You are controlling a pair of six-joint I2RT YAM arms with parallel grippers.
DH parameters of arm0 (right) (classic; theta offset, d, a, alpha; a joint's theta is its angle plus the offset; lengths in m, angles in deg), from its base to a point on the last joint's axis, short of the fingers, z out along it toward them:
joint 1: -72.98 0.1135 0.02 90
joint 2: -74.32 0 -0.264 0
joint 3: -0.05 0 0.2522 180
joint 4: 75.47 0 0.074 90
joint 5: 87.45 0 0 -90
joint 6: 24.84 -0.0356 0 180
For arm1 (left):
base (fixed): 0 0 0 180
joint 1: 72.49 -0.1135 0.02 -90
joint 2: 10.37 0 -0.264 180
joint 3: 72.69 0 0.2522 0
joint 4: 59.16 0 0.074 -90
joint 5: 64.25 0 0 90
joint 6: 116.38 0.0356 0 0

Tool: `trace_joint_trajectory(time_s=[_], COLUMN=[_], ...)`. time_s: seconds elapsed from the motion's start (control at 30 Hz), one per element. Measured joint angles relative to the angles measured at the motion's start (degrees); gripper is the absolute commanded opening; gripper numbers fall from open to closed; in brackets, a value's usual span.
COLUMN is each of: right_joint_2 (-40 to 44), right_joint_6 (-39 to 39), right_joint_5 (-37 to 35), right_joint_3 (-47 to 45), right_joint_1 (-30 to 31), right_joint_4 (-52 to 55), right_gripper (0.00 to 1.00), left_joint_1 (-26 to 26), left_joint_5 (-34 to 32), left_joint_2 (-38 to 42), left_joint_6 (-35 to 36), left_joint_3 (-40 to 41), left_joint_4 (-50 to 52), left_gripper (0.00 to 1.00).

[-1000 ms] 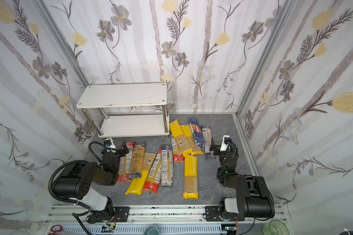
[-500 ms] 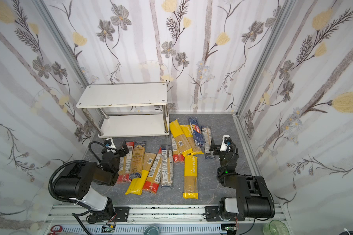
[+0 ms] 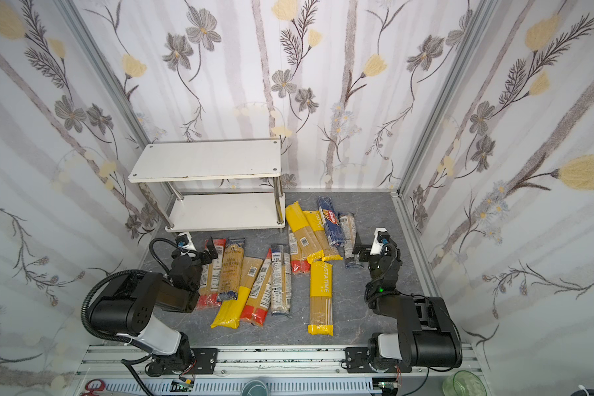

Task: Arrange pasta packages on shelves
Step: Pick up the pasta bag from the pasta bag.

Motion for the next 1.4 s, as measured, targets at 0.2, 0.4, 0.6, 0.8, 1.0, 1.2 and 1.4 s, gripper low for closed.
trace_joint_trajectory(time_s=[0.2,0.4,0.6,0.8,1.0,1.2,1.4], right_joint_2=[0.8,3.8,8.1,10.5,18.5,23.9,25.1], right_joint_6=[0.1,-0.9,-3.2,-9.8,-12.9,-15.1,-16.7], right_joint_5=[-4.1,-10.1,-18.8,-23.9,-22.4,-16.7,-12.0], right_joint_3=[0.0,1.9,13.3,24.1,22.8,24.0,29.4], right_joint_1=[1.5,1.9,4.0,6.8,9.3,10.6,12.3], right_joint_4=[0.5,4.2,23.8,48.3,61.9,71.2,79.8], right_gripper=[1.0,1.0,1.0,1.0,1.0,0.99,1.0], left_joint_1=[0.3,1.4,6.2,8.3,11.3,19.3,28.7], left_joint_5=[-0.2,-2.2,-6.8,-10.1,-10.0,-11.8,-13.0], left_joint_2=[0.1,2.6,8.7,21.2,32.4,37.4,39.2], left_joint_6=[0.0,0.5,3.8,4.1,-2.5,-12.1,-23.4], left_joint_3=[0.0,0.4,1.5,-2.9,-7.9,-11.3,-11.3], left_joint_4=[0.0,0.0,1.2,13.2,34.5,53.9,67.4], left_gripper=[1.0,1.0,1.0,1.0,1.0,1.0,1.0])
